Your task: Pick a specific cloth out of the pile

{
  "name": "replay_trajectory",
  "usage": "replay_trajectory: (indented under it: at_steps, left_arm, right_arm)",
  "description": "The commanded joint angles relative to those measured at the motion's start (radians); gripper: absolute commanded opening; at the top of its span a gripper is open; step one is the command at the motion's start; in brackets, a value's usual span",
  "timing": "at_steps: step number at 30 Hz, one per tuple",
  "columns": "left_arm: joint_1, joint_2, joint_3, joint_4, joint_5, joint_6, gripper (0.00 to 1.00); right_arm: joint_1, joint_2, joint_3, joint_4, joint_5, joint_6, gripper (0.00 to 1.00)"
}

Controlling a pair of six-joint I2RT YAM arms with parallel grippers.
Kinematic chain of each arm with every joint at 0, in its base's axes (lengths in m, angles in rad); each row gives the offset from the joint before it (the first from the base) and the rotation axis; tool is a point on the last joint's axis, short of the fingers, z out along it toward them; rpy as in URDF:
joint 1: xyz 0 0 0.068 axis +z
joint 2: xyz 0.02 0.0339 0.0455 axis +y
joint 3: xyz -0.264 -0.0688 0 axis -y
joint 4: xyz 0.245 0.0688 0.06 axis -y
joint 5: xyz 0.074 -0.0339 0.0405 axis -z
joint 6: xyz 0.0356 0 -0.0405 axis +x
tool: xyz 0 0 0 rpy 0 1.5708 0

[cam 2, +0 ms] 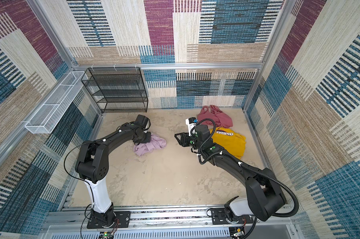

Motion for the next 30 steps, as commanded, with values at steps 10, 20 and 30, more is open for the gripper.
replay_trajectory:
  at_steps: [10,20,30]
  left_arm:
    - [0.002,-0.177,-0.057,0.002,-0.085,-0.006,0.37]
    - [0.035,-0.415,-0.211,0.088,-0.154,-0.016,0.63]
    - [0.181,-0.627,-0.439,0.207,-0.150,-0.033,0.64]
  right_arm:
    - [-0.004,-0.068,0.033,-0.061,0.065,-0.029,0.58]
    - [-0.086,-0.204,0.003,-0.144,0.235,-0.114,1.00]
    - [-0.256,-0.326,-0.109,-0.099,0.457,-0.224,1.00]
